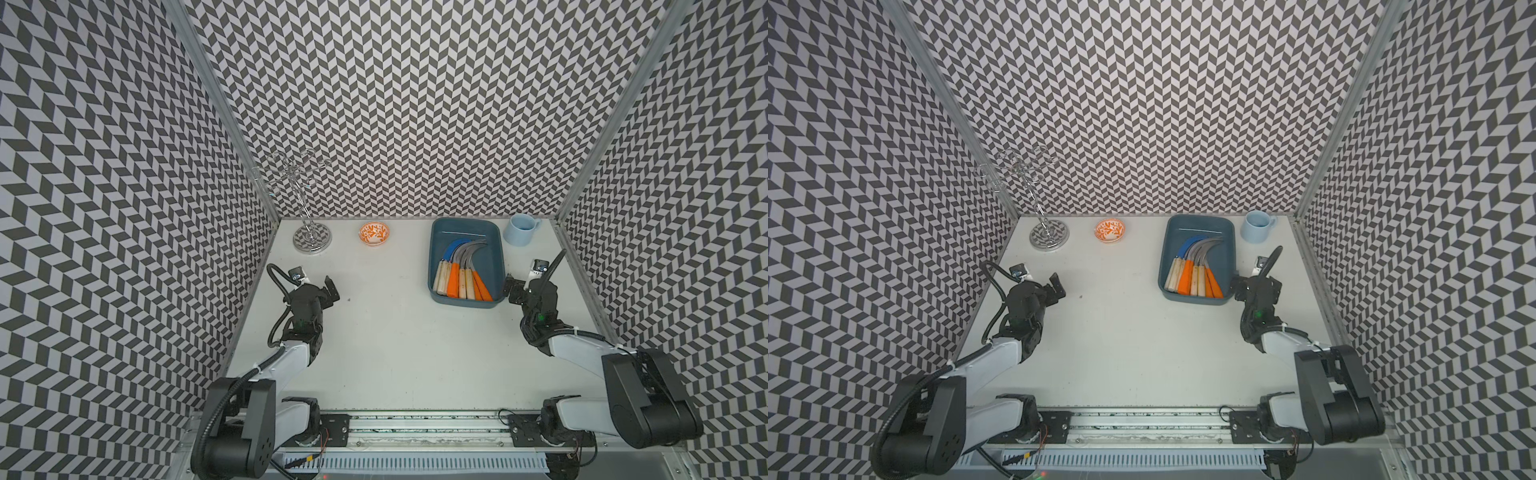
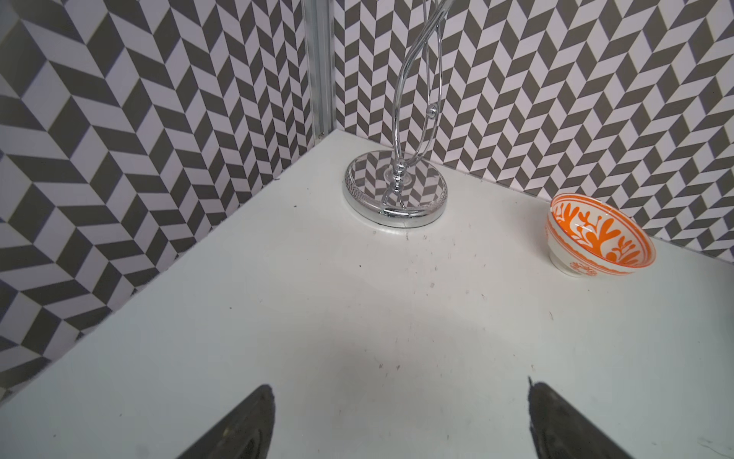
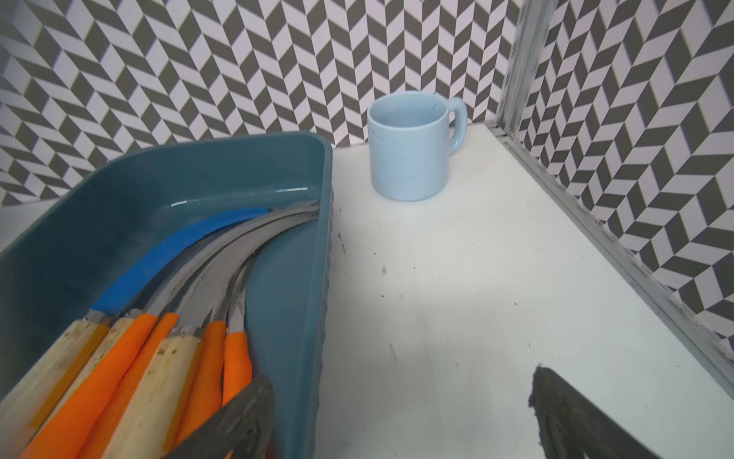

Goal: Put small sickles into storage boxes
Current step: Reset both arms

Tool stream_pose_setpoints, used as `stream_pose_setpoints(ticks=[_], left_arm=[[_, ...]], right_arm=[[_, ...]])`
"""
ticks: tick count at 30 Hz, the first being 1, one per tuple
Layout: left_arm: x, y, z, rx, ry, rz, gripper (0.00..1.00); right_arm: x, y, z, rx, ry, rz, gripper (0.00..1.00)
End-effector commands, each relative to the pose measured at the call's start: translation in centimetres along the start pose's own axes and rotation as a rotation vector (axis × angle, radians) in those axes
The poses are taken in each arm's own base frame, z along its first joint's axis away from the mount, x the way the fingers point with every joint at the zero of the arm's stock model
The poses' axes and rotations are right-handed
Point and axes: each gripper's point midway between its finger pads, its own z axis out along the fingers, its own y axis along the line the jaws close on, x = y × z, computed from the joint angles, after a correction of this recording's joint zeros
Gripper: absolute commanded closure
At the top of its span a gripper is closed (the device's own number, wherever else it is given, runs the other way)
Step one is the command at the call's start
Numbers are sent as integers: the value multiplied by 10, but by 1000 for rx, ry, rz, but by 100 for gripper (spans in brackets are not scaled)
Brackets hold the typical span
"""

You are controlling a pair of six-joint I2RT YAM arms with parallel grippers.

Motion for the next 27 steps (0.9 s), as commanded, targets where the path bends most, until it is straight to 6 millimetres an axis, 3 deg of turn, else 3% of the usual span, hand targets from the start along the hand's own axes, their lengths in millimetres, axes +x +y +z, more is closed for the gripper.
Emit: stream_pose_setpoints(ticks=[1, 6, 9, 13, 15, 27], left_arm=[[-24, 9, 8, 3, -151, 19, 0], [-26, 6, 12, 70, -219, 43, 0], [-22, -6, 12, 129, -226, 82, 0], [-14, -22, -4, 185, -319, 156, 0], [-6, -30, 6, 183, -261, 196, 0], [-7, -33, 6, 206, -255, 198, 0]], right_arm=[[-24, -11, -2, 52, -151, 17, 0], [-39, -10, -7, 42, -256, 4, 0], [-34, 0, -8, -35, -286, -4, 1], [-32, -9, -13, -31, -352, 38, 0], [-32, -9, -11, -29, -338, 36, 1], [-29, -9, -12, -32, -331, 39, 1]])
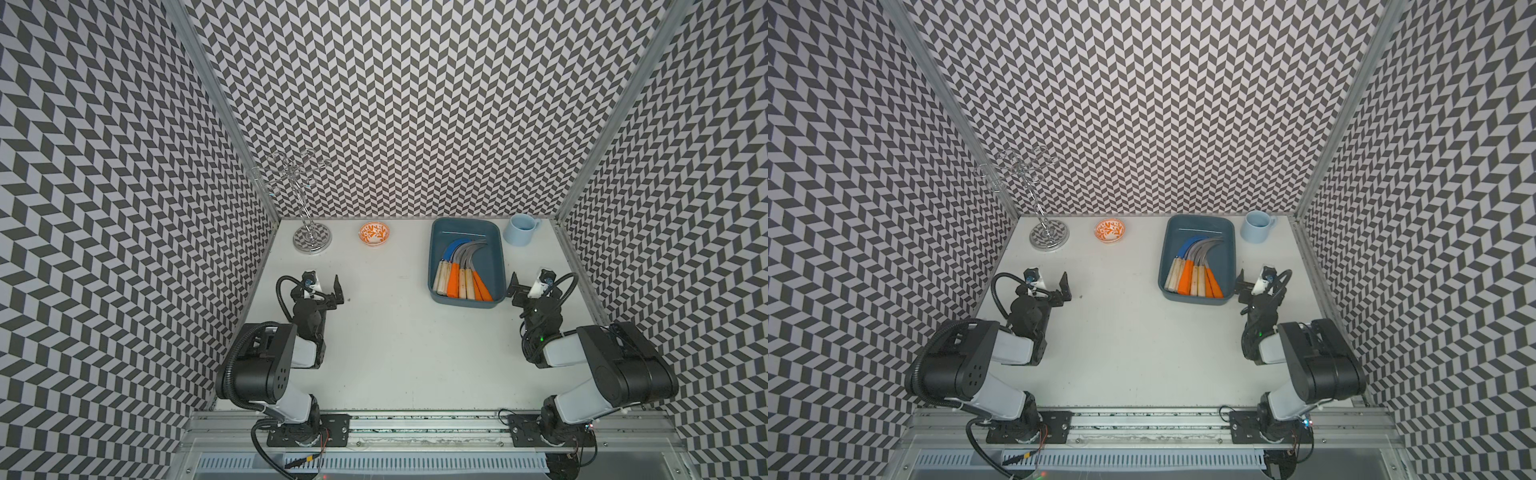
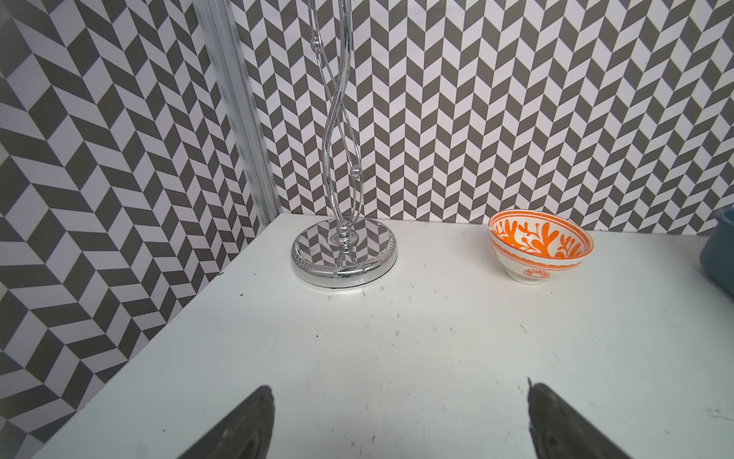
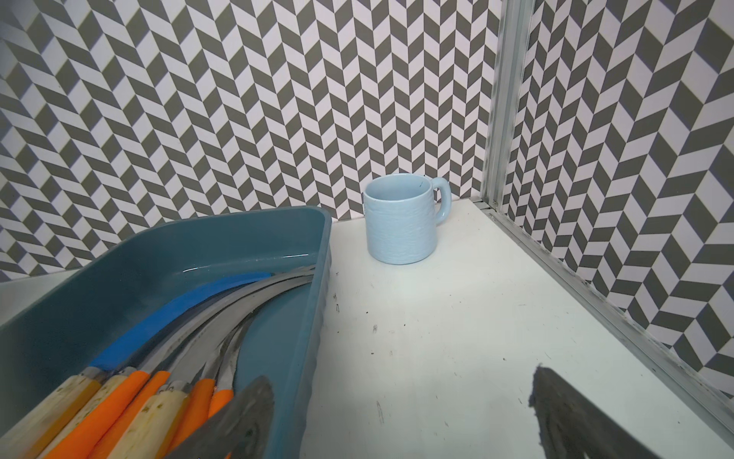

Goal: Put small sickles into storage boxes
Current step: Reset both arms

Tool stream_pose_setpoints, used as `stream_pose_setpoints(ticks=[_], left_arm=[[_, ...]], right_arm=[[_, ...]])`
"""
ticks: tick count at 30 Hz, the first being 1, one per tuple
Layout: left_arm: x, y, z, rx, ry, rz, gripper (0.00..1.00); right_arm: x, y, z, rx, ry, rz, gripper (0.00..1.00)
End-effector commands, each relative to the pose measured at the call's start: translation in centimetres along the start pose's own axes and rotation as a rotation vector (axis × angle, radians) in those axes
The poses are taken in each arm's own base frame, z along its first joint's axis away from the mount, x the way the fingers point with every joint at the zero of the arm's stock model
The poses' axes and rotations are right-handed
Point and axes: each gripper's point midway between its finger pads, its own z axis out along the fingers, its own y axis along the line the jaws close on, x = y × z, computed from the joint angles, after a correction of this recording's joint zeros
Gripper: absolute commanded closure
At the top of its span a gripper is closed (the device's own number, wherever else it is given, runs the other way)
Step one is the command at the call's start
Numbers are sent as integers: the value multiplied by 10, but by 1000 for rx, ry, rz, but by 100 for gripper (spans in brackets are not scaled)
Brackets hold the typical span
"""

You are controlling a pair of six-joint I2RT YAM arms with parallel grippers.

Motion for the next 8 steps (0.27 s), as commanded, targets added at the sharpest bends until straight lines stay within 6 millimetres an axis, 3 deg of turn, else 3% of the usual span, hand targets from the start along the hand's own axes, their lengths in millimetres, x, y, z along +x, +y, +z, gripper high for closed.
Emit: stream_pose_setpoints(ticks=[1, 8], left_arm=[[-16, -2, 3, 12, -53, 13, 0], [-15, -2, 4, 33, -44, 4, 0]], right_arm=[[-20, 2, -2, -14, -84, 15, 0], [-20, 2, -2, -13, -84, 15, 0]])
